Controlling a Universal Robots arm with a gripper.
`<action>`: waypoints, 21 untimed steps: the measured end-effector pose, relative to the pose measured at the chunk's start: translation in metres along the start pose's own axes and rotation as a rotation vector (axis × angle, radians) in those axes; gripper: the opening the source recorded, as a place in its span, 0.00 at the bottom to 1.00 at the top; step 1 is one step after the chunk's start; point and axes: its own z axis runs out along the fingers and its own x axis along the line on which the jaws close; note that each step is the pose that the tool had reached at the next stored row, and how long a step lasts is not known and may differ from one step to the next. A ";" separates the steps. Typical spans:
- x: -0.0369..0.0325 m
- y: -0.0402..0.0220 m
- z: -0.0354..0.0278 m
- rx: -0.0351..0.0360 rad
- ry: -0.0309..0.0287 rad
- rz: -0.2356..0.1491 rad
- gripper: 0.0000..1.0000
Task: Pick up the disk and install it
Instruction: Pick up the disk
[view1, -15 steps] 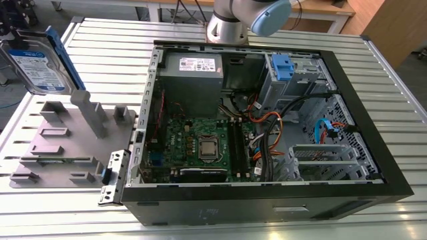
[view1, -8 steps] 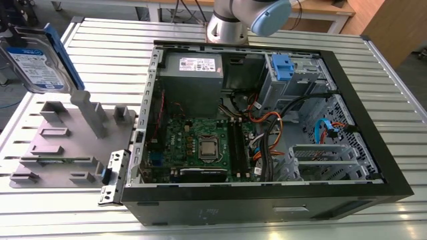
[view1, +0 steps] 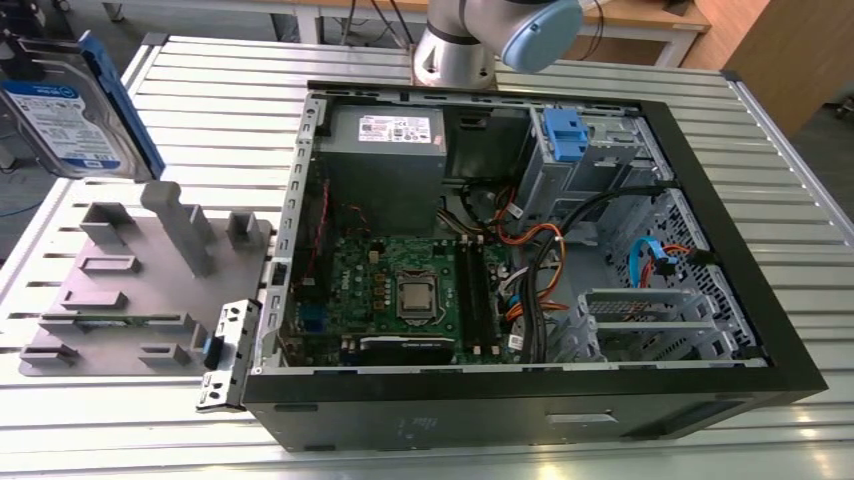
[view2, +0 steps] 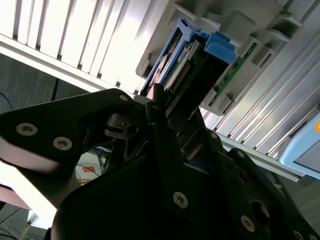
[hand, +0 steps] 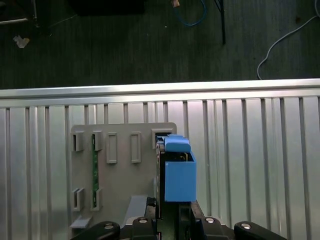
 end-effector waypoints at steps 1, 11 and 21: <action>0.0000 0.0000 -0.0020 -0.0001 0.0001 0.000 0.35; -0.0004 0.0004 -0.0235 0.0000 0.0000 0.000 0.35; -0.0006 0.0006 -0.0349 0.0000 0.0000 0.000 0.35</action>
